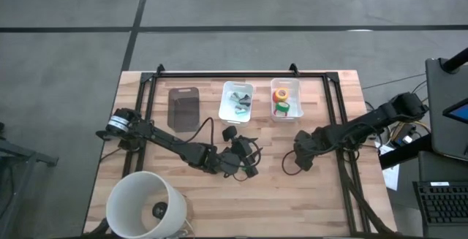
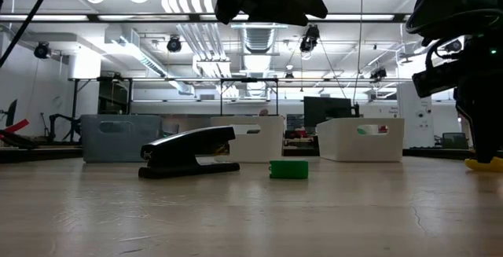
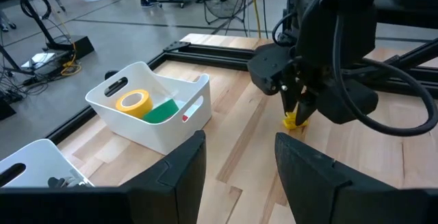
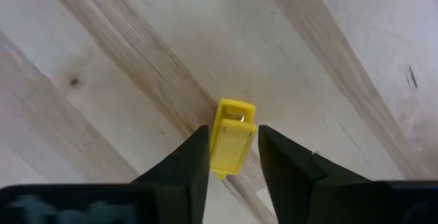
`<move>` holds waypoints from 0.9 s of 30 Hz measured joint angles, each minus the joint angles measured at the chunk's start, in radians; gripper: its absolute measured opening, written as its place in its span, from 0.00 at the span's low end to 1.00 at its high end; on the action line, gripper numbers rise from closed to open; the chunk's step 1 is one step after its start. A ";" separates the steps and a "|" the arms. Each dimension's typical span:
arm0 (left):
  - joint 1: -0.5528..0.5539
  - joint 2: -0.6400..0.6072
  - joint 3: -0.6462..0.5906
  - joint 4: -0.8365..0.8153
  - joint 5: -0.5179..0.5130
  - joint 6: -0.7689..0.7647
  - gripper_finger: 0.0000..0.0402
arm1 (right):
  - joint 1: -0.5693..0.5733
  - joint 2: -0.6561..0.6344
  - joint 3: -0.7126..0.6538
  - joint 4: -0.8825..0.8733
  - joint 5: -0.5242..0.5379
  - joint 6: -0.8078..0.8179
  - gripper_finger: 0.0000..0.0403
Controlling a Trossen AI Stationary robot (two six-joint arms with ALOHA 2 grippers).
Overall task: Pick and place Stapler, Stapler remover, tape
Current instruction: Put the yellow stapler into the black bin
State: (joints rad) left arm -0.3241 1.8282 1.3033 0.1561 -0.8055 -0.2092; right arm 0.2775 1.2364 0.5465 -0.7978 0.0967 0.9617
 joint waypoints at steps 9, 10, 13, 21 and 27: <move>0.002 0.000 0.000 0.002 0.079 -0.035 0.44 | 0.002 -0.044 0.003 0.064 -0.003 -0.069 0.13; 0.002 0.000 0.000 0.004 0.099 -0.029 0.44 | 0.002 -0.051 0.003 0.087 -0.007 -0.084 0.13; 0.004 0.000 0.000 0.009 0.167 -0.016 0.44 | 0.007 -0.075 0.003 0.178 -0.019 -0.138 0.14; 0.008 0.000 0.000 0.012 0.308 -0.001 0.44 | 0.069 -0.136 0.003 0.452 -0.017 -0.360 0.16; 0.008 0.000 0.000 0.030 0.460 0.042 0.44 | 0.160 -0.148 0.003 0.658 0.057 -0.558 0.15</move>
State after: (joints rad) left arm -0.3161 1.8282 1.3029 0.1859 -0.3452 -0.1673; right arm 0.4378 1.0887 0.5499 -0.1399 0.1542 0.4035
